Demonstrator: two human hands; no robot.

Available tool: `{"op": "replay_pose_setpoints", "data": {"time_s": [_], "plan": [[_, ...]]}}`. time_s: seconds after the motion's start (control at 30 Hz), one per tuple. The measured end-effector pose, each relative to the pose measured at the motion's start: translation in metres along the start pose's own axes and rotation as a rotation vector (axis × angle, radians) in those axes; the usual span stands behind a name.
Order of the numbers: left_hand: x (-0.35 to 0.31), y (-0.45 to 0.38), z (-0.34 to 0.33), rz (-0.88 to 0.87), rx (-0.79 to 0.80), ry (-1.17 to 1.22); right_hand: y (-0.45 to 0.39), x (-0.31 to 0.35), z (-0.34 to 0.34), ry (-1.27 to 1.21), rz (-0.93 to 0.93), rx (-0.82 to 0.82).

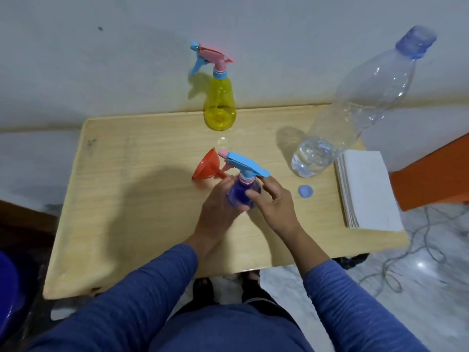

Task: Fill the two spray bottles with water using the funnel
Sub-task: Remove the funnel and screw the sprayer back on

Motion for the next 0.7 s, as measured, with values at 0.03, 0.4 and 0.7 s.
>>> {"op": "replay_pose_setpoints", "data": {"time_s": [0.03, 0.4, 0.7], "plan": [[-0.002, 0.001, 0.002, -0.048, -0.039, -0.024, 0.005, -0.003, -0.002, 0.042, -0.005, -0.015], [-0.011, 0.015, 0.024, -0.249, -0.096, 0.087, 0.024, 0.021, -0.016, -0.074, -0.061, -0.364], [-0.052, -0.022, 0.105, -0.201, -0.253, 0.27, -0.044, 0.101, -0.05, -0.051, 0.137, -0.278]]}}
Point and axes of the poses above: each hand's wrist, its own y-axis away from the middle knuckle, its own z-axis out of the back of the hand, x = y × z, the point moved 5 cm from there along -y, towards the middle knuckle, and after that the axes turned 8 degrees about z, right-handed, at the moved point
